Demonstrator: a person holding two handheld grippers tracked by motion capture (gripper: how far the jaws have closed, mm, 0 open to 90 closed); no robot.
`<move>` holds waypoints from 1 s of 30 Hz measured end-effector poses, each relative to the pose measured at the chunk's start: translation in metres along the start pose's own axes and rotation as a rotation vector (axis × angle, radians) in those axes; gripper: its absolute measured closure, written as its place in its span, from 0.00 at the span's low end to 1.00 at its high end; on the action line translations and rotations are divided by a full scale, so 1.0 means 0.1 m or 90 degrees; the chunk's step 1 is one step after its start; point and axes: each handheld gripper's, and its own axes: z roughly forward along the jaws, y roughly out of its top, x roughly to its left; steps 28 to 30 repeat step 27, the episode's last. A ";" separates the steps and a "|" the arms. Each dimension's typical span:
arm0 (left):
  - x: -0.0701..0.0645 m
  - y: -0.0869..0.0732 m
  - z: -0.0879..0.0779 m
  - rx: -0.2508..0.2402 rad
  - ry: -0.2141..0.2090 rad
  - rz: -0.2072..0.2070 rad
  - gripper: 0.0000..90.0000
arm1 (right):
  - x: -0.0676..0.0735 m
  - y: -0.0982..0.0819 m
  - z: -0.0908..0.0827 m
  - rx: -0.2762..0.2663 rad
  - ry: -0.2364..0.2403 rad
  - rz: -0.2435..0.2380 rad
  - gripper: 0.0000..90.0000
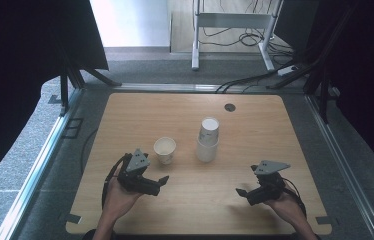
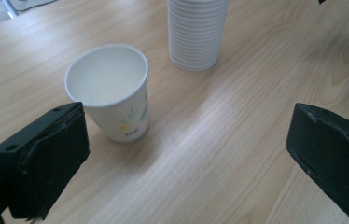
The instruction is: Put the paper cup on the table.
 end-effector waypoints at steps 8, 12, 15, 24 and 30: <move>-0.02 -0.31 0.13 0.039 0.010 -0.019 0.00 | 0.00 -0.11 0.02 0.014 -0.011 0.007 0.00; -0.01 -0.45 0.22 0.072 0.010 -0.026 0.00 | -0.02 -0.18 0.03 0.021 -0.019 0.014 0.00; -0.01 -0.53 0.28 0.102 0.008 -0.029 0.00 | -0.04 -0.23 0.04 0.025 -0.019 0.020 0.00; -0.06 -0.61 0.45 0.173 0.019 -0.001 0.00 | -0.08 -0.34 0.12 0.069 -0.021 0.005 0.00; -0.06 -0.60 0.46 0.174 0.026 0.007 0.00 | -0.09 -0.35 0.12 0.070 -0.020 0.006 0.00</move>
